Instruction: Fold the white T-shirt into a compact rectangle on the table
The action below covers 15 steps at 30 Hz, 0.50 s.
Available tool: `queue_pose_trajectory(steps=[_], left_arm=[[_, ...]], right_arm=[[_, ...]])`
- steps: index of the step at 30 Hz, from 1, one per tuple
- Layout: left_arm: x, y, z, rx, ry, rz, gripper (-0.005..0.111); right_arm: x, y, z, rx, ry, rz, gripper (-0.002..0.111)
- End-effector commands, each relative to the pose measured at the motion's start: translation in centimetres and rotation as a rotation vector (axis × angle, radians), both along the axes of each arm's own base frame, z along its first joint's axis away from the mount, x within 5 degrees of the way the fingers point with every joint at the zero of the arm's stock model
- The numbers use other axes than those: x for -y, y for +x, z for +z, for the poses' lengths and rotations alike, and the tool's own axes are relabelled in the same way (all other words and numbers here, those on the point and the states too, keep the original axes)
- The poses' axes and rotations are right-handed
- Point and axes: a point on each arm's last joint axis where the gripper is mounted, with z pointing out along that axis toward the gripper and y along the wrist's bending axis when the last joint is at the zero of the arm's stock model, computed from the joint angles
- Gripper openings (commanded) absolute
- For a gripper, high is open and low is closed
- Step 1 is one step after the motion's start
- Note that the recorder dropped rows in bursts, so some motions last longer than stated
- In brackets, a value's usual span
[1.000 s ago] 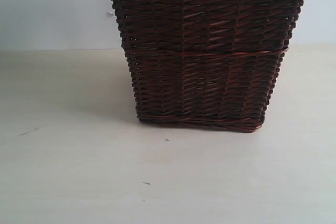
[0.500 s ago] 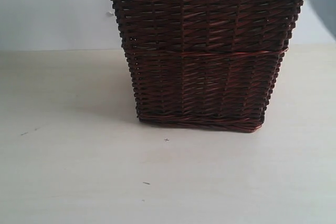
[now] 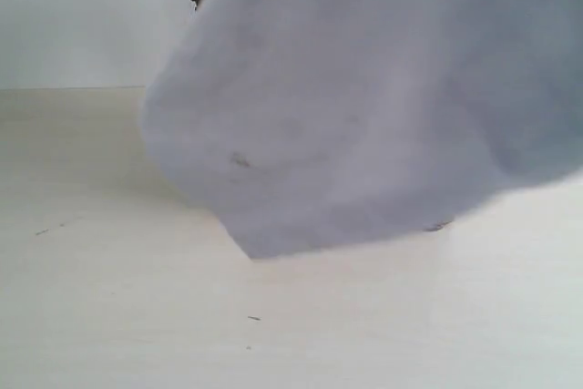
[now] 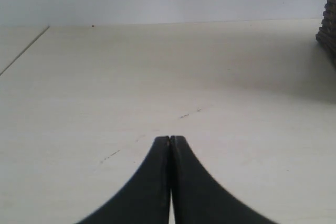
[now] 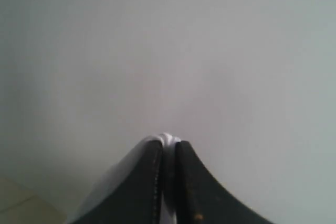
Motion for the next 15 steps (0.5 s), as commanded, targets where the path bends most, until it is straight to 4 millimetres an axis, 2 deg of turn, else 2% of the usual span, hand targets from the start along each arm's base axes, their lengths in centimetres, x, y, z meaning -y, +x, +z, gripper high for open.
queue_pose_trajectory(steps=[1, 4, 10, 15], left_arm=[[0.0, 0.0, 0.3, 0.027, -0.005, -0.002, 0.000], [0.0, 0.0, 0.3, 0.027, -0.005, -0.002, 0.000], [0.0, 0.0, 0.3, 0.027, -0.005, -0.002, 0.000], [0.0, 0.0, 0.3, 0.027, -0.005, -0.002, 0.000]], right_arm=[[0.3, -1.1, -2.1, -0.127, -0.032, -0.020, 0.000], [-0.1, -1.0, -4.6, -0.256, -0.050, 0.030, 0.000], [-1.5, -2.0, -9.3, -0.388, -0.029, 0.226, 0.000], [-1.9, -0.5, -14.8, -0.581, -0.015, 0.254, 0.000]])
